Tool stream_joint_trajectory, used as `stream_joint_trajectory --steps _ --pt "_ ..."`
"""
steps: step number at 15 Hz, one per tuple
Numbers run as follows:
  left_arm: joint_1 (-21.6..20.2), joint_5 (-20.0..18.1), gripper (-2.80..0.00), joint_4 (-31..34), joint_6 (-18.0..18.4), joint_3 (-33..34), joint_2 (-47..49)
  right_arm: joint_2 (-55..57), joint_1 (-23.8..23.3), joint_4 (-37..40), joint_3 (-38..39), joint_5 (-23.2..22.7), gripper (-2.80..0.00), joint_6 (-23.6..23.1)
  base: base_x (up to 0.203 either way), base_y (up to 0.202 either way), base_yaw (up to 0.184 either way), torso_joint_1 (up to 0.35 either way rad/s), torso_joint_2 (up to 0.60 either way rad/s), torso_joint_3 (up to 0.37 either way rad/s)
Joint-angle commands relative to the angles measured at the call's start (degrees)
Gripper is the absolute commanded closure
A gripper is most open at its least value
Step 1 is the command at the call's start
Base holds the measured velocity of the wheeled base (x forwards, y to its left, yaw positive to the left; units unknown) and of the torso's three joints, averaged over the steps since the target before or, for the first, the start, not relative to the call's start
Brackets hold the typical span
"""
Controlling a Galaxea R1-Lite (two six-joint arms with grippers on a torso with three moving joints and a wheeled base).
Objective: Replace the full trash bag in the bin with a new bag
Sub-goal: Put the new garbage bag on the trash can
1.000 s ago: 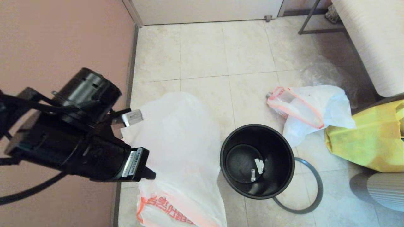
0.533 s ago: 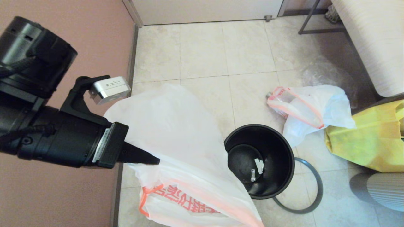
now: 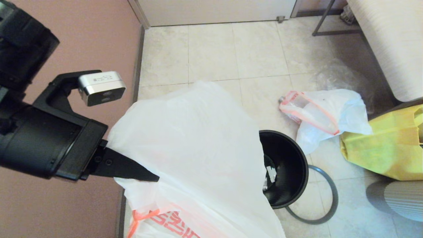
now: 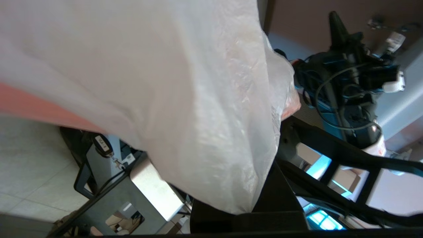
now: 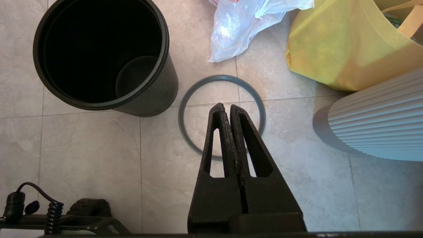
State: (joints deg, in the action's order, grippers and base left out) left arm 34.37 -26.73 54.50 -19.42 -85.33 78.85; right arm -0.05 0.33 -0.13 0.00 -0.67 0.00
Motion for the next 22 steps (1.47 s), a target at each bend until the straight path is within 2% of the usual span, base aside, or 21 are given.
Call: stream_joint_trajectory --steps 1,7,14,18,20,22 --pt "0.1 -0.3 0.00 1.3 -0.2 -1.9 -0.5 0.0 0.0 0.0 0.0 0.0 0.00 0.0 0.000 0.000 0.000 0.000 0.00 0.000" --pt "5.5 -1.0 0.00 3.7 -2.7 -6.1 3.3 0.0 0.0 0.0 0.0 0.0 0.00 0.0 0.000 0.000 0.000 0.000 0.00 0.000" --pt "16.1 -0.6 0.00 4.6 -8.9 -17.4 14.4 0.0 0.0 0.0 0.0 0.0 0.00 0.0 0.000 0.000 0.000 0.000 0.00 0.000" --pt "18.9 -0.6 0.00 7.7 -9.3 -25.8 23.0 0.0 0.0 0.0 0.0 0.0 0.00 0.0 0.000 0.000 0.000 0.000 0.00 0.000" --pt "22.0 -0.4 0.00 7.2 -9.3 -26.2 24.3 0.0 0.0 0.0 0.0 0.0 0.00 0.0 0.000 0.000 0.000 0.000 0.00 0.000" --pt "23.4 -0.4 0.00 7.5 -9.2 -26.2 24.3 0.0 0.0 0.0 0.0 0.0 0.00 0.0 0.000 0.000 0.000 0.000 0.00 0.000"
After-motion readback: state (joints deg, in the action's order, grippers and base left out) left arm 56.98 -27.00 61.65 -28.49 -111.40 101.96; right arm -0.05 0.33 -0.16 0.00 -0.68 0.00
